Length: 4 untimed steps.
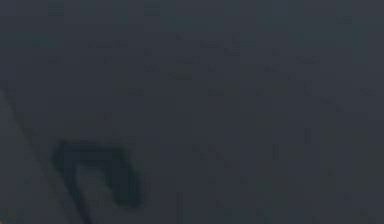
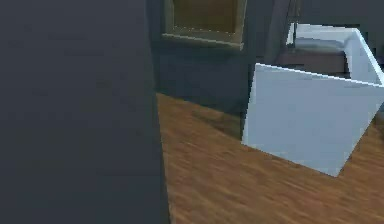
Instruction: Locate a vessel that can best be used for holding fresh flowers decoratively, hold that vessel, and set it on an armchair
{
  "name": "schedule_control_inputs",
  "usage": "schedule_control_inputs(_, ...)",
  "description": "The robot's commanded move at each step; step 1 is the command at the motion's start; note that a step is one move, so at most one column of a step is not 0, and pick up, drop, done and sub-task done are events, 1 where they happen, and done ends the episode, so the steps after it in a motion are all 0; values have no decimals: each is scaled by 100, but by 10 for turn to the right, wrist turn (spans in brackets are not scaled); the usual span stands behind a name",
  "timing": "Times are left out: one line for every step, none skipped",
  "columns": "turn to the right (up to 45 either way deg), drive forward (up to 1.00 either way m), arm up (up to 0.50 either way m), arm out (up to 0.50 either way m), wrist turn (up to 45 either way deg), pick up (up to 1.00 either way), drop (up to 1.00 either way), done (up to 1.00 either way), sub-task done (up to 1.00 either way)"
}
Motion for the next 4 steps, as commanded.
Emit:
schedule_control_inputs(-450, 0, 0, 0, 0, 0, 0, 0, 0)
schedule_control_inputs(-450, 0, 0, 0, 0, 0, 0, 0, 0)
schedule_control_inputs(-450, 0, 0, 0, 0, 0, 0, 0, 0)
schedule_control_inputs(-150, 0, 0, 0, 0, 0, 0, 0, 0)
